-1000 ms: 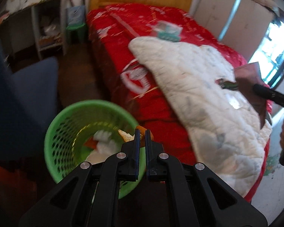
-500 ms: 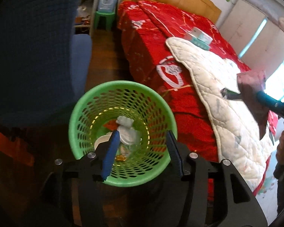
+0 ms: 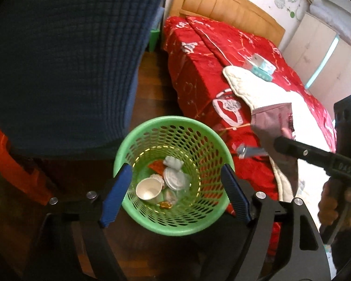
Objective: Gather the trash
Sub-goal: 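Carry the orange peel to the wastebasket and drop it while the right tool holds the packet, then lower the pink wet-wipe packet over the wastebasket and open the right tool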
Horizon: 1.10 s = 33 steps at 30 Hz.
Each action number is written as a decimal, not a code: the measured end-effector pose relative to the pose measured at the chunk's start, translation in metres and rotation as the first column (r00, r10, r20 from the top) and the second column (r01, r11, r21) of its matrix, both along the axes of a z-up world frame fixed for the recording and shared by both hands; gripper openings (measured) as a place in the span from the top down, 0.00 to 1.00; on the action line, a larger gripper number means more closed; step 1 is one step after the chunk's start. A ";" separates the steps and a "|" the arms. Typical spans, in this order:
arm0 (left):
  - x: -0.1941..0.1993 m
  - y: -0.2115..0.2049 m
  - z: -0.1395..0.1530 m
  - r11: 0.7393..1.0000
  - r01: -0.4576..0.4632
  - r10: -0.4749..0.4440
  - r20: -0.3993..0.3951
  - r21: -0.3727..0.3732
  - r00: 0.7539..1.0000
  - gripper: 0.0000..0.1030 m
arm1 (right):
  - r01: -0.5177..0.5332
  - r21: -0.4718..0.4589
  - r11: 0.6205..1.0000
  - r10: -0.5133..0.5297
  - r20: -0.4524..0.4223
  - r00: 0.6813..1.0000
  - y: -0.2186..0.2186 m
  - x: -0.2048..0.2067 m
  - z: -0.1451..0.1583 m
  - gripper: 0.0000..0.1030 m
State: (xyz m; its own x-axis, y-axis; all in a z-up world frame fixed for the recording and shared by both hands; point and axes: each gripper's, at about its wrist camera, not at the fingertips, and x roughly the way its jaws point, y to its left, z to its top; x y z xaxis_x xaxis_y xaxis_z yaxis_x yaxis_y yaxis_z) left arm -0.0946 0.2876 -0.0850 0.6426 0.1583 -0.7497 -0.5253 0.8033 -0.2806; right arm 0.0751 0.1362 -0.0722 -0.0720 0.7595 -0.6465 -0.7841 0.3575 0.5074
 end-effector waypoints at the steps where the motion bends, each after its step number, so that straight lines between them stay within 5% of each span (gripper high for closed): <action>1: -0.002 0.002 0.000 1.000 -0.006 0.006 0.003 -0.006 1.000 0.23 | 0.006 -0.001 1.000 -0.006 -0.003 1.000 0.004 -0.001 -0.002 0.50; 33: -0.015 0.013 0.005 0.997 -0.075 0.075 0.022 -0.014 0.997 0.19 | 0.011 0.026 1.000 -0.011 -0.011 1.000 0.012 -0.007 -0.002 0.24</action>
State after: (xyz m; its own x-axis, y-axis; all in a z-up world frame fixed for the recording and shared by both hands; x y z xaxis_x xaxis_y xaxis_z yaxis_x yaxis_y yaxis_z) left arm -0.1095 0.3002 -0.0804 0.6460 0.1970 -0.7375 -0.5774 0.7580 -0.3033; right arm 0.0677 0.1478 -0.0741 -0.0706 0.7769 -0.6257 -0.7748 0.3523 0.5249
